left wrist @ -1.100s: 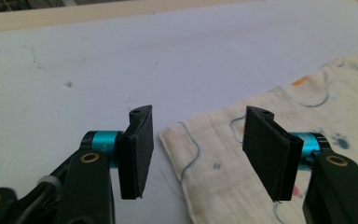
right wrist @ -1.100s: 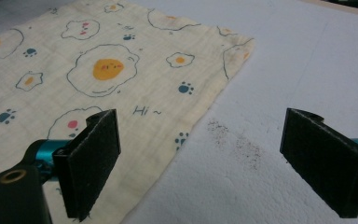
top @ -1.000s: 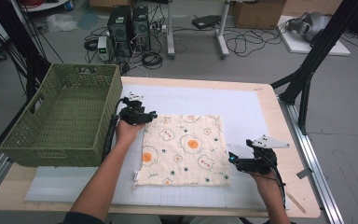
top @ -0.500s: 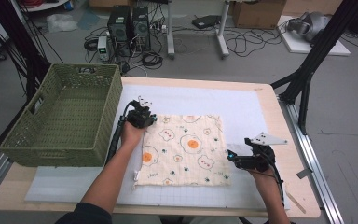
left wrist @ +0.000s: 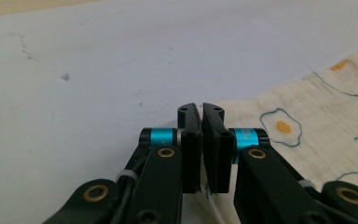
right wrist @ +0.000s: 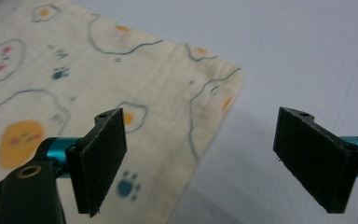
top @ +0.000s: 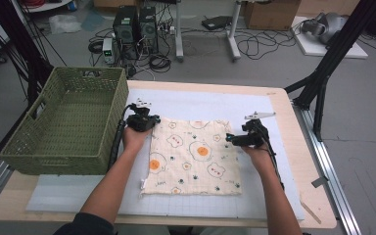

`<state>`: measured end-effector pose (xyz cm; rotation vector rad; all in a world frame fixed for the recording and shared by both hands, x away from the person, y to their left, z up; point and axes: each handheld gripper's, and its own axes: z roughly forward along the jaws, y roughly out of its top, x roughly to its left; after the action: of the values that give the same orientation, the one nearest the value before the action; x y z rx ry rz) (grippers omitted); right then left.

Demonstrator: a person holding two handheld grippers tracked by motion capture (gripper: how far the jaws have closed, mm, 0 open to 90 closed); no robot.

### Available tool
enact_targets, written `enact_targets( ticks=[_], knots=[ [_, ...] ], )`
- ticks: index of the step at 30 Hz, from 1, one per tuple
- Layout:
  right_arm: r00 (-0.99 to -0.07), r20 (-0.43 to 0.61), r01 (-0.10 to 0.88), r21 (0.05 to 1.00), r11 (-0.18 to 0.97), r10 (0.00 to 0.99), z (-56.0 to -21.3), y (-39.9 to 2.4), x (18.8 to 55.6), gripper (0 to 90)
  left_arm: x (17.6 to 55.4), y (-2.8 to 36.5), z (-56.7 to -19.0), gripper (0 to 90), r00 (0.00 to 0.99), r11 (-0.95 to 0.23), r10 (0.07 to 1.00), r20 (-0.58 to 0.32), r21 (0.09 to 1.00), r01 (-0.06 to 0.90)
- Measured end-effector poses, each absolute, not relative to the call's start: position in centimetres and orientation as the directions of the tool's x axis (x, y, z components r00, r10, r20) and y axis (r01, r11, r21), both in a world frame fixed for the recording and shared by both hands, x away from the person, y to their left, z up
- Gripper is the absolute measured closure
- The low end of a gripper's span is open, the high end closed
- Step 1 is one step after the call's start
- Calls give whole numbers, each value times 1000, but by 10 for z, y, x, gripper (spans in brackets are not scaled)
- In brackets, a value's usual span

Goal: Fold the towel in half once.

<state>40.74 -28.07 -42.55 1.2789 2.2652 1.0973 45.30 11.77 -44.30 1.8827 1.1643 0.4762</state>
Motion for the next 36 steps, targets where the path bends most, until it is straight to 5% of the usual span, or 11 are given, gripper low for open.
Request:
enact_targets(
  ticks=[5, 9, 17, 18, 20, 30, 36],
  knots=[
    [-539, 100, 606, 736, 302, 836, -434, -275, 435, 332, 452, 117, -443, 854, 501, -212, 859, -108, 815, 540],
    [-509, 103, 643, 705, 299, 854, -444, -275, 450, 361, 452, 119, -442, 854, 504, -210, 856, -113, 816, 539],
    [-529, 47, 596, 731, 331, 847, -446, -268, 458, 577, 453, 120, -442, 856, 500, -205, 857, -125, 808, 552],
    [-551, 51, 598, 720, 351, 833, -444, -266, 459, 772, 452, 120, -439, 858, 499, -210, 859, -109, 815, 540],
    [-582, -12, 571, 706, 419, 813, -440, -260, 458, 860, 452, 120, -437, 859, 496, -205, 862, -105, 822, 531],
    [-515, -36, 456, 835, 310, 856, -404, -268, 454, 870, 449, 134, -414, 862, 424, -56, 893, -152, 897, 439],
    [-540, -16, 446, 842, 302, 842, -395, -271, 444, 870, 442, 133, -412, 859, 475, -91, 865, -160, 882, 463]
  ],
)
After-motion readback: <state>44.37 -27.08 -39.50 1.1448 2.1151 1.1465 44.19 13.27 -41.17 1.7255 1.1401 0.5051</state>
